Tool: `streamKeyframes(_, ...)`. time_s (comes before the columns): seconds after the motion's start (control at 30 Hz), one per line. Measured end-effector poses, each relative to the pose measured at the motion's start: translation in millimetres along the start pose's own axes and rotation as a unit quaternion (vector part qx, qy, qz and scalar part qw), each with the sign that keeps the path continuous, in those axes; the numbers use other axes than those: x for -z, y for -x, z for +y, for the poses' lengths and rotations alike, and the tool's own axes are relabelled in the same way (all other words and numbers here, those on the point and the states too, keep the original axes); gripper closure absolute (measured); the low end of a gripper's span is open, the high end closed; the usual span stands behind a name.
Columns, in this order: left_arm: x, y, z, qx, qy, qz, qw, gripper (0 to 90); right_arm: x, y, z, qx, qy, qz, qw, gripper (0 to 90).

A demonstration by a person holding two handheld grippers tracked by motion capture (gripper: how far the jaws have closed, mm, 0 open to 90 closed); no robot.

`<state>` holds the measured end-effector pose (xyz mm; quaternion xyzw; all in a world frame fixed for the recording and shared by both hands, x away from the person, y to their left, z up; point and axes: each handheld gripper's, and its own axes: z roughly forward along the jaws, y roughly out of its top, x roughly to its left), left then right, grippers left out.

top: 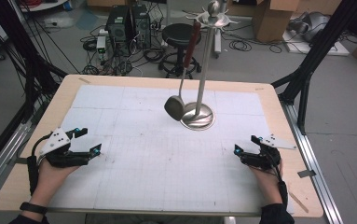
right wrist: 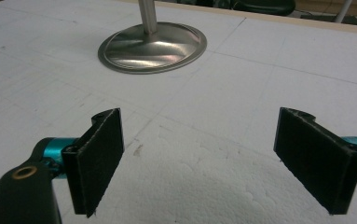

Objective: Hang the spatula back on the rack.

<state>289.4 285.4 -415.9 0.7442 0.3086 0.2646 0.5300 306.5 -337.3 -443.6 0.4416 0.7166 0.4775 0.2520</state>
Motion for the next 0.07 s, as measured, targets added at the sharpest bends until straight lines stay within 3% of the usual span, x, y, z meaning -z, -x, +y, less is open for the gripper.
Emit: streamKeyframes(0.07, -0.2, 0.2, -0.3, 0.0, -0.002, 0.002, 1.0, 20.5, 0.2, -0.3, 0.1, 0.002, 0.0, 0.0, 1.0, 15.3)
